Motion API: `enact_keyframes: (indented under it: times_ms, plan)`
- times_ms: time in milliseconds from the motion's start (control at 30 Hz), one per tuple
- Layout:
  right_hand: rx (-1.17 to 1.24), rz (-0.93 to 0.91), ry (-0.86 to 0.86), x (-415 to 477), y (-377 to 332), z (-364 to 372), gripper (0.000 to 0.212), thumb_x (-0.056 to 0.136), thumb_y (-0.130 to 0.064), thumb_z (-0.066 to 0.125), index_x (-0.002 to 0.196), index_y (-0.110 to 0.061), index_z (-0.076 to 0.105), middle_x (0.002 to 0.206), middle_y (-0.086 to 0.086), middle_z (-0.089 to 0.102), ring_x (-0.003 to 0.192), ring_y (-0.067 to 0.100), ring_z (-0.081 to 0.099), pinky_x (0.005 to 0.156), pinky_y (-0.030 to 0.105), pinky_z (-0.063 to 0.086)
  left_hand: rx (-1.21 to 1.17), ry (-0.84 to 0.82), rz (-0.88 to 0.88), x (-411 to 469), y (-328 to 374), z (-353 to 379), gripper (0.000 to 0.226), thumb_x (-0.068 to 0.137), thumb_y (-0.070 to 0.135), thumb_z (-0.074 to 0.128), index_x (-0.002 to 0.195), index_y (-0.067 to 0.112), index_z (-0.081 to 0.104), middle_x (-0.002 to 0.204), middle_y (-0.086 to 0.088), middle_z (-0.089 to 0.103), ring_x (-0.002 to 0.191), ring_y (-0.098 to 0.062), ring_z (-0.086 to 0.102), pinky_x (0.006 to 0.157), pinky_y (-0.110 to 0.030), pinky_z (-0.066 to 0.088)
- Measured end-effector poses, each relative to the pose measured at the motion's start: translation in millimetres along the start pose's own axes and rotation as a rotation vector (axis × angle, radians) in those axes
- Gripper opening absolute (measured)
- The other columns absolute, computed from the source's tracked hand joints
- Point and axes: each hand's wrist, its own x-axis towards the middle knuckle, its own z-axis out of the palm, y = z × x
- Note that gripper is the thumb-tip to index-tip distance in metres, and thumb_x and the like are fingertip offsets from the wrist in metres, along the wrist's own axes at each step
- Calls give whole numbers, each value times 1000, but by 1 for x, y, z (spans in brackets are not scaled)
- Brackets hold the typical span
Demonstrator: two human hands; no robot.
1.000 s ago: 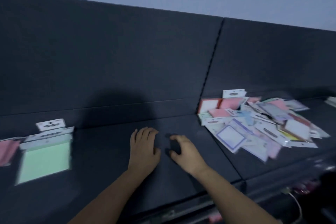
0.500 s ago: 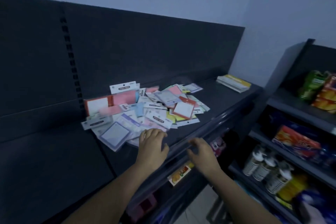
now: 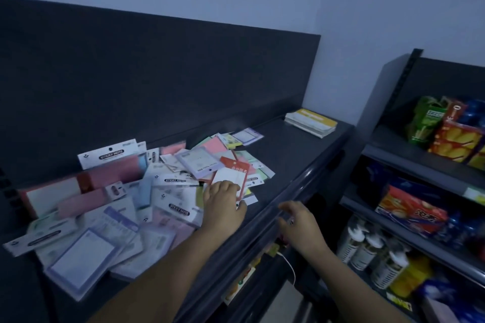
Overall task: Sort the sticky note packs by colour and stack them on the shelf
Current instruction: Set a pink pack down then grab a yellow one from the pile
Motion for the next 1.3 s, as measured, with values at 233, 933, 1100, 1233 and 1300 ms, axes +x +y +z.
enact_keyframes:
  times_ms: [233,933,1100,1233,1300]
  plan:
    - [24,33,-37,100,-3,4,34,89,-17,59,122,-10,57,122,4,56,115,17,52,95,23,39,-34,-18,-45,78,-24,23,39,91,31,44,128,20,48,132,3,46,126,-19,34,107,-31,17]
    - [623,335,-440,260,-7,31,14,84,-15,69,78,-4,63,67,8,69,48,15,63,42,20,47,77,-182,-351,226,-94,47,44,91,24,49,133,16,39,130,-7,47,120,-25,44,102,-36,33]
    - [679,305,-314,303,16,21,16,87,-18,64,83,-3,59,84,17,64,72,22,57,64,31,42,-70,-162,-498,255,-89,41,44,79,28,69,120,22,54,120,-2,52,112,-21,47,91,-32,40]
    - [721,214,-217,327,19,15,17,90,-18,59,75,-10,58,71,3,60,61,13,51,52,23,36,-397,96,-539,267,-80,31,21,80,10,66,97,17,56,101,-5,64,88,-21,57,74,-32,44]
    - [783,158,-189,335,19,12,12,90,-19,59,82,-10,62,72,1,62,62,13,53,52,22,39,-416,217,-502,271,-71,26,18,83,8,62,94,15,51,92,-5,61,83,-23,55,67,-30,40]
